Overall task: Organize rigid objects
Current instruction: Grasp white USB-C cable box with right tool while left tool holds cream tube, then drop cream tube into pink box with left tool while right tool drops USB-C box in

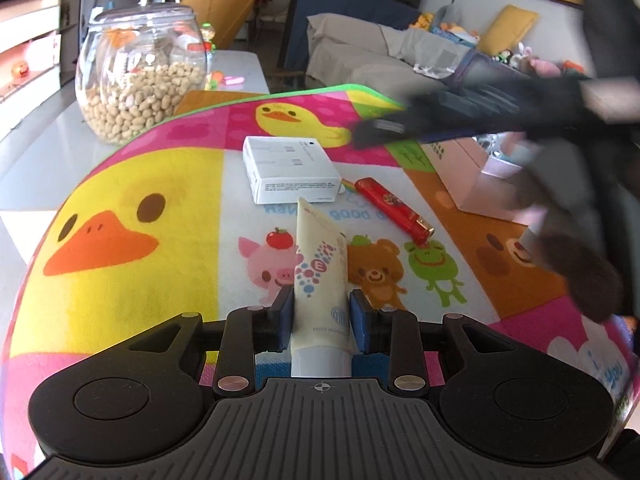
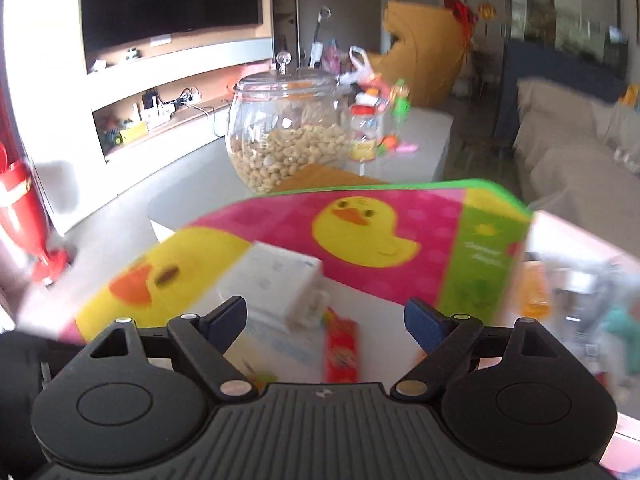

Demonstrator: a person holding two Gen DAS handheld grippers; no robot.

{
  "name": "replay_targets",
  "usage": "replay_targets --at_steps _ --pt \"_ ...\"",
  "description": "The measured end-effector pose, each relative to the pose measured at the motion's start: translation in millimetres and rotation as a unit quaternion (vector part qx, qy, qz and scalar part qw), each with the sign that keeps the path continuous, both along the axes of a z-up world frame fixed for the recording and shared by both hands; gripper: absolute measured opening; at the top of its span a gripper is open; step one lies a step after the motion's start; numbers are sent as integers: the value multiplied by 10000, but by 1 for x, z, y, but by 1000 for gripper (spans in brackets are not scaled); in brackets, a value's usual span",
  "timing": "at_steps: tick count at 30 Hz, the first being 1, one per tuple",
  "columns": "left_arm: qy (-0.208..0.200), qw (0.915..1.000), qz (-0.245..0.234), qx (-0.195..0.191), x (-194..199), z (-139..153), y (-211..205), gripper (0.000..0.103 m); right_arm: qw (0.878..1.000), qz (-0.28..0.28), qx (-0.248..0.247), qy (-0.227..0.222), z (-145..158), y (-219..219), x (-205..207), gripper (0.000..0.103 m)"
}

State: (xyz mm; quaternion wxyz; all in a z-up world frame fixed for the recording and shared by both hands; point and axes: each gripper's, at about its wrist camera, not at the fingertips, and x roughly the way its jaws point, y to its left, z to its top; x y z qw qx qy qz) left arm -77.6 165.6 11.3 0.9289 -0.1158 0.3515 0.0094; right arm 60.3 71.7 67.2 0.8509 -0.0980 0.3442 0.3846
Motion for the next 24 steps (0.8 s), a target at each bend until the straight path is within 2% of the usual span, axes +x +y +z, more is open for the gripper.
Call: replay_targets --at_steps 4,7,8,9,10,12,15,18,20,24 --pt "-62 10000 -65 -35 -4 -1 1 33 9992 -10 -326 235 -18 51 12 87" --pt "-119 9998 -42 -170 -7 -3 5 32 9977 -27 -581 349 -36 72 16 87" --pt "-134 9997 -18 -215 -7 -3 6 32 9973 4 -620 392 -40 76 17 85" --pt "-142 9996 -3 -242 -7 -4 6 32 9969 57 -674 399 -42 77 17 78" --pt "-148 9996 2 -248 -8 -4 7 32 9965 117 -739 362 -43 76 16 77" --pt "-165 9996 9 -249 -8 -4 6 32 9964 179 -817 147 -36 66 9 70" --pt "-176 9994 24 -291 -9 -4 7 32 9963 361 -721 -312 -15 37 -9 69" --pt "-173 9992 43 -355 -8 -5 8 33 9902 858 -765 -795 2 4 -35 69" --pt "-167 9991 57 -380 -8 -5 9 32 9828 1200 -931 -1049 4 -17 -57 69" --pt "-147 9987 116 -464 -8 -4 10 32 9685 1706 -1325 -1235 -11 -47 -90 69"
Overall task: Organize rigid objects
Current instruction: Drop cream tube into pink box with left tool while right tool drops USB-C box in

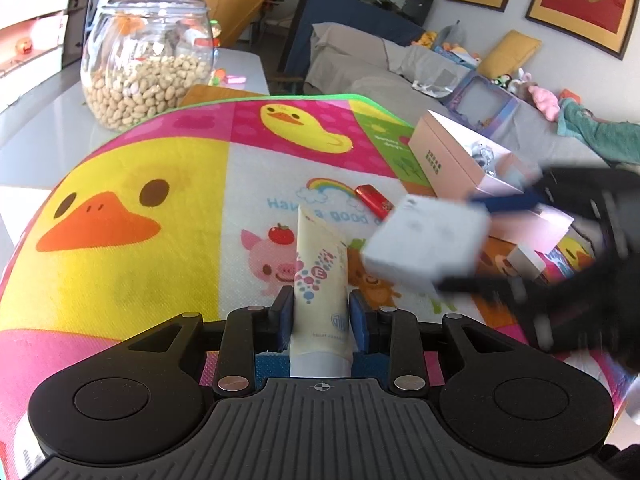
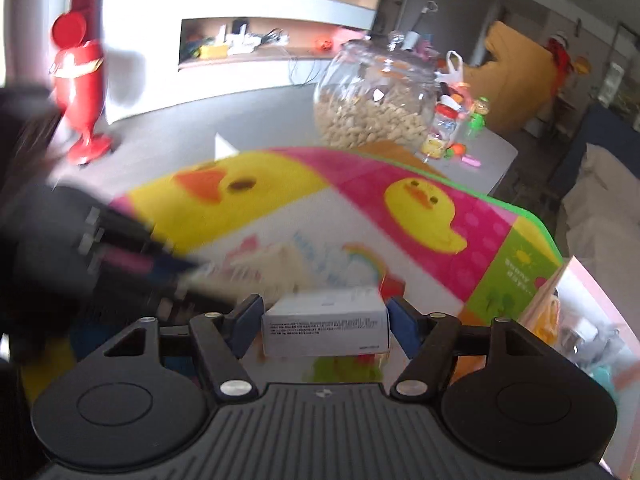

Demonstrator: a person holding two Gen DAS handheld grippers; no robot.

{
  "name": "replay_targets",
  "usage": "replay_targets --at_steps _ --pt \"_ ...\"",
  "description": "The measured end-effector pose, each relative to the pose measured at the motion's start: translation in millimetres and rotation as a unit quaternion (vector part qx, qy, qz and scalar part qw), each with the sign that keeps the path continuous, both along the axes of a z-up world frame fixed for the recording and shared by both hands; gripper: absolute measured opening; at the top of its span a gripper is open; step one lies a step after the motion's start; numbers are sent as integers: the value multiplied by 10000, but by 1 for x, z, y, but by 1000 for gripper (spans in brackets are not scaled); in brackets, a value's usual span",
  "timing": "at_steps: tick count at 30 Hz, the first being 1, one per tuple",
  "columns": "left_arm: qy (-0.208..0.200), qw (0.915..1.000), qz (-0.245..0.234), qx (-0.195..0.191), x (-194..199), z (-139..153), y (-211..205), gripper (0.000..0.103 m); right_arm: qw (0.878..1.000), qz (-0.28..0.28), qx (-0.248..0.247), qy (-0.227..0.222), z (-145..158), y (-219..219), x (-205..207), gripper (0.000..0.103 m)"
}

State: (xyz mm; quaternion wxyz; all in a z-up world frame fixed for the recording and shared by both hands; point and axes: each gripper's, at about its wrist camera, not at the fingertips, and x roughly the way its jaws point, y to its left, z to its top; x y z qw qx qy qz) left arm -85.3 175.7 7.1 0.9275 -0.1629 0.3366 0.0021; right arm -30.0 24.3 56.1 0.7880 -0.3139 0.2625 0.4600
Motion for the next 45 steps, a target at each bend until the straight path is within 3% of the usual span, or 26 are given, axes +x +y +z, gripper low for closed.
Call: replay_targets --at_steps 4,7,12,13,16,20,22,25,28,30,33,39,42,45 --pt "55 10000 47 -14 0 1 0 32 9994 176 -224 207 -13 -22 -11 69" --pt "103 9998 149 46 4 1 -4 32 9991 -53 -383 -193 -19 -33 -12 71" --pt "298 9986 255 366 10 5 -16 32 9862 -1142 -538 -1068 -23 -49 9 72" --pt "345 9983 257 406 11 6 -18 32 9847 -1318 -437 -1055 -21 -54 14 72" --pt "403 9978 282 447 13 7 -18 32 9868 -1574 289 -238 -6 -68 24 72" --pt "413 9967 281 633 14 7 -24 33 9739 -1841 1149 659 1 -66 35 75" --pt "414 9961 258 742 13 7 -27 33 9699 -1902 1243 871 -2 -55 39 75" --pt "412 9953 243 841 13 7 -30 33 9734 -1820 1047 921 -16 -30 41 75" --pt "395 9946 213 931 13 6 -33 33 9778 -1889 463 783 -36 -7 46 77" --pt "360 9944 184 980 11 6 -34 33 9745 -1966 655 865 -40 -10 50 77" --pt "260 9951 192 934 9 4 -32 33 9730 -1916 734 1055 -36 -18 51 69" --pt "125 9960 112 881 1 3 -28 31 9757 -1711 959 976 -12 -50 32 69" --pt "31 9993 56 379 -7 3 -22 30 9741 -1735 1174 851 6 -76 19 69" --pt "3 9985 -171 519 -15 3 -31 30 9696 -1994 1315 532 21 -107 8 69"
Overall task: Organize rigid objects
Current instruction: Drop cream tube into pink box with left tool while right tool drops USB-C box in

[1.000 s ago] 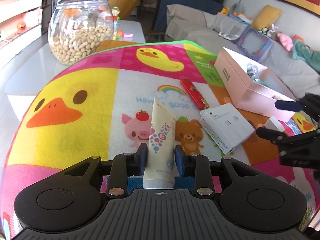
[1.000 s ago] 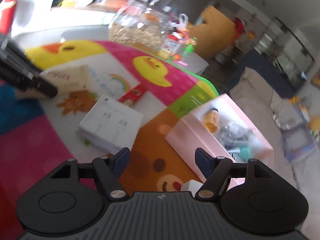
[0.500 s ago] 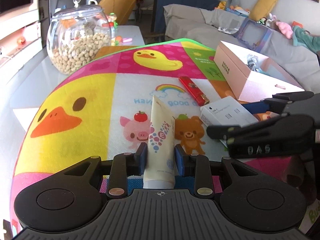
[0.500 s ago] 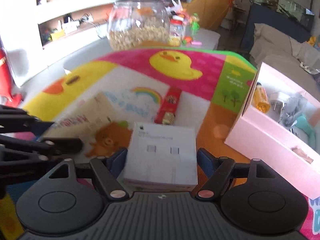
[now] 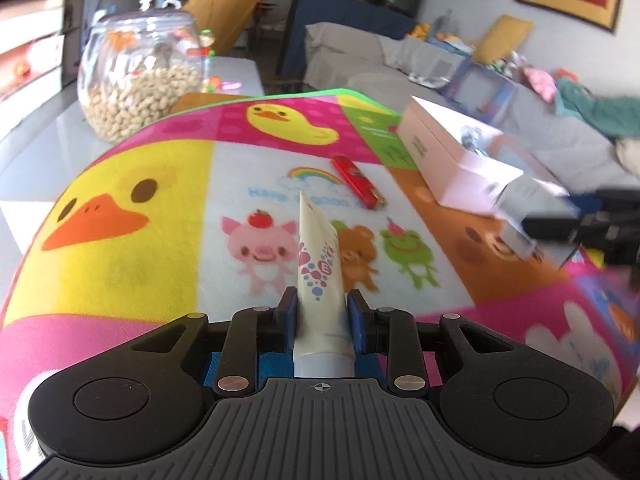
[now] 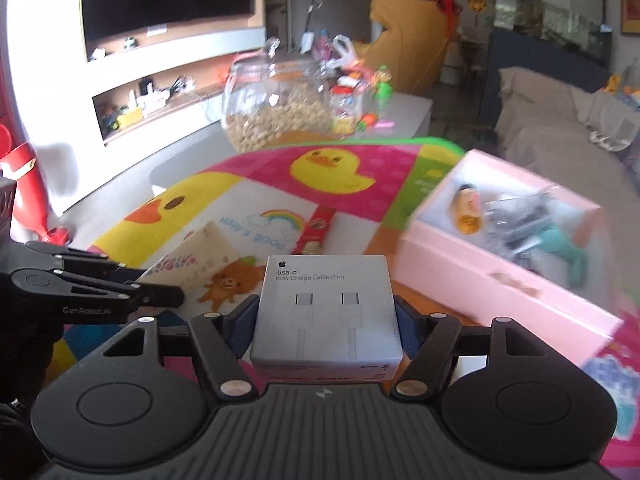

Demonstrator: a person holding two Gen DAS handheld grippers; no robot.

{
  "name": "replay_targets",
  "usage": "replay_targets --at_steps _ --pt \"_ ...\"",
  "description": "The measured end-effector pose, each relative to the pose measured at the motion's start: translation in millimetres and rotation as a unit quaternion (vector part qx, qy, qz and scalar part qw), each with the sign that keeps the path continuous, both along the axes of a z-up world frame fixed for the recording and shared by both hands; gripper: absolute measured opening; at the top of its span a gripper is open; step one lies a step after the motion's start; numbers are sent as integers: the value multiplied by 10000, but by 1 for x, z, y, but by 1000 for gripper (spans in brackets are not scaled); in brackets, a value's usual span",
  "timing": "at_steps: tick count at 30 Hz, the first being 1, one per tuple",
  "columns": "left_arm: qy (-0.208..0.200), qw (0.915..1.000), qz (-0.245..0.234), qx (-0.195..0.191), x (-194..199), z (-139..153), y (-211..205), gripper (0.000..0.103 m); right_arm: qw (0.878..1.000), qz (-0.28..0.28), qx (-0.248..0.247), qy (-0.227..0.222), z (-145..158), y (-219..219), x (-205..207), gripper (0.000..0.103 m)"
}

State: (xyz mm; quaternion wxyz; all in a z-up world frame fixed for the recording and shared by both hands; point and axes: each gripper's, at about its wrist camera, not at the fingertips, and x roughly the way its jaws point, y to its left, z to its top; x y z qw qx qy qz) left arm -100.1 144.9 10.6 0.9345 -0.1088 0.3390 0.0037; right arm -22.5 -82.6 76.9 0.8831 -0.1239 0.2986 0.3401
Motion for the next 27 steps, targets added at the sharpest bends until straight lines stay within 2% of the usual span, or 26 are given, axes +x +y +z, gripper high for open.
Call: replay_targets --at_steps 3,5,8,13,16,20,21,23,25,27 --pt "87 9992 -368 134 -5 2 -15 30 9991 -397 82 -127 6 -30 -7 69" --pt "136 9974 -678 203 -6 8 -28 30 9978 -635 193 -59 5 -49 -9 69" --pt "2 9928 -1147 345 -8 27 -50 30 9957 -872 297 67 -2 -72 -15 69" --pt "-543 9861 -1502 463 10 77 -77 30 9939 -1026 338 -223 -4 -95 -33 69" --pt "-971 9832 -1452 536 36 115 -87 30 9927 -1019 524 -376 -3 -106 -42 69" --pt "-1558 9733 -1420 907 86 160 -112 30 9911 -1118 581 -420 -9 -114 -43 69" --pt "-1618 9725 -1441 855 102 168 -117 30 9905 -1160 624 -393 -10 -117 -42 69" --pt "-1603 9746 -1488 478 138 174 -121 30 9892 -1237 722 -325 -13 -122 -40 69" --pt "-1426 9788 -1468 89 172 166 -121 31 9885 -1290 737 -265 -17 -124 -36 69" --pt "-1285 9830 -1306 -91 189 152 -118 30 9883 -1347 671 -234 -22 -126 -34 69"
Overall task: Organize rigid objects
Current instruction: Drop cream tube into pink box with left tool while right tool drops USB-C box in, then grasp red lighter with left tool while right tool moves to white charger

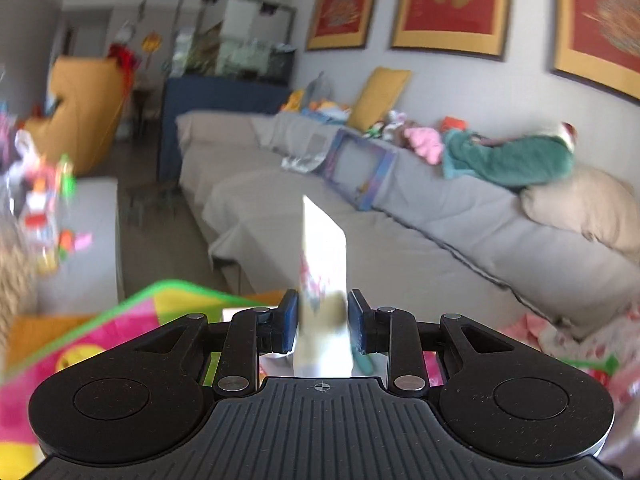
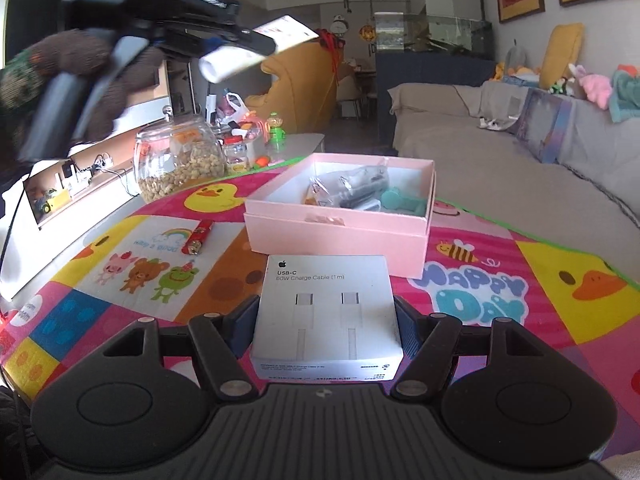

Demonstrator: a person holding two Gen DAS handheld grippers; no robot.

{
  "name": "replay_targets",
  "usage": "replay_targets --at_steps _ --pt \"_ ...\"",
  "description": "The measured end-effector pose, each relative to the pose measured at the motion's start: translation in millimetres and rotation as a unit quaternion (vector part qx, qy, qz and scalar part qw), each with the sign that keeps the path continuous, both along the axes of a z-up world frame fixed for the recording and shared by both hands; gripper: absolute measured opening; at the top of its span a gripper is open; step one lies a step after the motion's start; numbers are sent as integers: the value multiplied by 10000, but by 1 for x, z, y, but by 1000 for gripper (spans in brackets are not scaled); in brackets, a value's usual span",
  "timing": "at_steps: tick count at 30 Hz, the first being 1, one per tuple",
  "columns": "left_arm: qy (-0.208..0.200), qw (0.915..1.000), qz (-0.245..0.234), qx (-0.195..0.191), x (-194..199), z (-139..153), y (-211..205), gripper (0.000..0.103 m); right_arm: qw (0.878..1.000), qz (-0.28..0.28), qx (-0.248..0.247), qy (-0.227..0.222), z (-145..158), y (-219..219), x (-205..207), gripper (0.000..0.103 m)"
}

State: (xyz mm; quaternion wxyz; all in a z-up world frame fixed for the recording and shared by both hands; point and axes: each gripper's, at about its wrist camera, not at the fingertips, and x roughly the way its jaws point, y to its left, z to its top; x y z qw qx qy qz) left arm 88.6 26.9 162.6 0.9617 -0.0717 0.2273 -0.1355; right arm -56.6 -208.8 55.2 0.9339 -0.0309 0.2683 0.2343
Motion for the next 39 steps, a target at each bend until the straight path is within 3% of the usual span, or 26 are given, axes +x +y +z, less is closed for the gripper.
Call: replay_targets --at_steps 4,9,13,19,20,21,23,26,29,34,39 --pt "305 9989 305 -183 -5 -34 21 30 9998 -142 -17 165 -9 -6 10 69" --pt "850 9947 527 -235 -52 -82 52 29 9992 -265 -55 280 -9 -5 24 69" --pt "1199 9906 658 61 -90 -114 65 29 9985 -541 73 -90 21 -5 41 69" --pt "1633 9837 719 -229 -109 -144 80 29 9908 -803 689 -843 84 8 101 70" --pt "1663 9829 763 -206 -109 -145 81 29 9889 -875 734 -948 91 12 114 76" --pt "1665 9825 818 -174 -110 -145 81 29 9880 -994 618 -1011 96 19 124 86" --pt "1573 9835 881 -128 -115 -144 84 29 9860 -1227 203 -1111 97 32 136 86" --pt "1535 9842 867 -183 -121 -145 87 29 9901 -1010 54 -973 80 36 127 86" --pt "1596 9829 885 -234 -117 -147 88 29 9985 -404 22 -367 49 36 108 86" --pt "1561 9808 1128 -301 -107 -145 86 29 9982 246 -532 152 -1 52 74 86" --pt "1391 9777 1545 -306 -102 -137 88 29 9968 329 -603 419 -32 73 72 86"
